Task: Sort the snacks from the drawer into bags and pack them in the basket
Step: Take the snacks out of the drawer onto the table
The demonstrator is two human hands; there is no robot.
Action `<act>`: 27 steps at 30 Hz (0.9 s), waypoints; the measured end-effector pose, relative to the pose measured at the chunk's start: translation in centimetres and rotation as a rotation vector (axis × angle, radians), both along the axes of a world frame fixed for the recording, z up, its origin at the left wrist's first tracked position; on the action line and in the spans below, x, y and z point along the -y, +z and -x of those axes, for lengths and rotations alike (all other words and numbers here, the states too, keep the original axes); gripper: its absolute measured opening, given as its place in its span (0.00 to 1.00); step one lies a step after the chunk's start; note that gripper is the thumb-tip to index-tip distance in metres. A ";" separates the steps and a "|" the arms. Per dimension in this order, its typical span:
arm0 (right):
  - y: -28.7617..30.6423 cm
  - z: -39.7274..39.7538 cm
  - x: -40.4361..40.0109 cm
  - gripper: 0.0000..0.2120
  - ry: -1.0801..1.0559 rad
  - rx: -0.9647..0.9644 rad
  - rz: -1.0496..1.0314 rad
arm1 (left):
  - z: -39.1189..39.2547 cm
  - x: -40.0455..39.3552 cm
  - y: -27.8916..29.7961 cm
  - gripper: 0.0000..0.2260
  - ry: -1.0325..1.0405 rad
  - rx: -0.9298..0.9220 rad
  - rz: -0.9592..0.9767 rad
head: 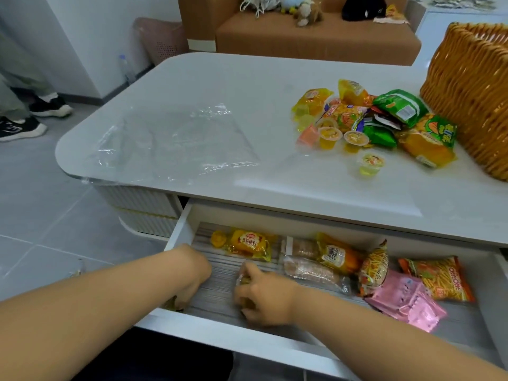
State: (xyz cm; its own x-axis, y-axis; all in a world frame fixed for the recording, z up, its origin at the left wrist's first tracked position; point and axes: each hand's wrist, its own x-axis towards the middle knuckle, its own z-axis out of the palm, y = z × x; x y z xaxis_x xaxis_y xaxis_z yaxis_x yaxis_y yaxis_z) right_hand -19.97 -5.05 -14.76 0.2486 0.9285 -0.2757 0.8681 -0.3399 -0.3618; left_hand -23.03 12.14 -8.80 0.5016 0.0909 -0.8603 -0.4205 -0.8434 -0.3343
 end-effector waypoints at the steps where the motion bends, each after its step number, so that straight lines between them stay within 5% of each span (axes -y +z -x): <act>1: 0.0 -0.2 0.8 0.09 -0.009 -0.020 0.001 | 0.0 0.4 -0.2 0.22 -0.016 -0.017 -0.013; 8: 2.2 -2.0 5.4 0.09 -0.177 -0.038 -0.053 | -0.3 -0.3 0.0 0.10 0.015 0.063 0.017; 13: 1.3 -0.4 5.4 0.23 -0.111 0.050 0.160 | -1.1 -2.0 -0.6 0.19 0.021 0.405 0.113; 18: 1.2 -0.9 5.0 0.15 -0.147 -0.029 0.139 | -2.1 -2.4 -1.3 0.20 0.045 0.410 0.202; 23: 1.5 -2.2 7.0 0.11 -0.315 -0.304 0.100 | -2.7 -0.8 -2.5 0.18 -0.009 0.366 0.268; 27: 3.9 -3.2 9.6 0.12 -0.678 -0.827 -0.054 | -2.9 -0.3 -2.8 0.23 0.178 0.398 0.305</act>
